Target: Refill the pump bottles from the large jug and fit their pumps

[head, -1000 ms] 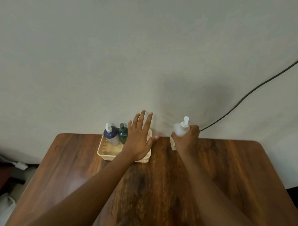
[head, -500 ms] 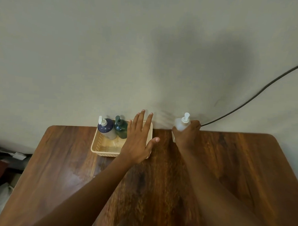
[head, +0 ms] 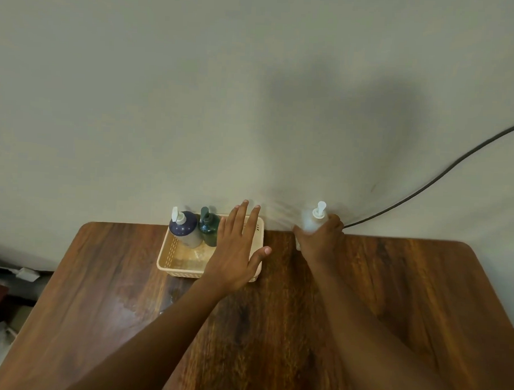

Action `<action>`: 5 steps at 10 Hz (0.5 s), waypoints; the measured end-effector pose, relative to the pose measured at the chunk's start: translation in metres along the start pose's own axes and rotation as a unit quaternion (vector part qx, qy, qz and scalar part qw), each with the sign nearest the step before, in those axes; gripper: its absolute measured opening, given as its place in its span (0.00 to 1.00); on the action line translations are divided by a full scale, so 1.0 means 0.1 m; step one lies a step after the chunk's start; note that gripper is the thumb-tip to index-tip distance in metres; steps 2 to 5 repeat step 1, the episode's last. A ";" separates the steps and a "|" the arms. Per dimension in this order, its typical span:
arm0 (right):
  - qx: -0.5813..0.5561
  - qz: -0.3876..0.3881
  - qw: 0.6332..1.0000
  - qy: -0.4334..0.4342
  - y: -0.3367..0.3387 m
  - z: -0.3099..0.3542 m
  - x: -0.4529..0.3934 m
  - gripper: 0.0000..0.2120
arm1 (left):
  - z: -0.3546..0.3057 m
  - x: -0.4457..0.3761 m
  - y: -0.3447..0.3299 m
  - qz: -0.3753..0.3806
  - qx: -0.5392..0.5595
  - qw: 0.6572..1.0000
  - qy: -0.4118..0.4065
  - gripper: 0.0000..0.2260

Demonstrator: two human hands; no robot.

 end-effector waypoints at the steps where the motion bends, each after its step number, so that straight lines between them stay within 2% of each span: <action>1: -0.012 0.035 0.999 -0.028 0.07 0.00 0.16 0.55 | -0.01 0.07 0.05 0.008 -0.005 1.000 0.009 0.36; 5: -0.012 0.035 0.999 -0.028 0.07 0.00 0.16 0.55 | -0.01 0.07 0.05 0.008 -0.005 1.000 0.009 0.36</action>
Point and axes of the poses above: each hand's wrist, its own x-axis away from the middle knuckle, its own y-axis out of the back of the hand, z = x × y, the point moved 2 cm from there along -x, towards the middle knuckle, and after that the axes turned 10 degrees about z, right-handed, at the moved point
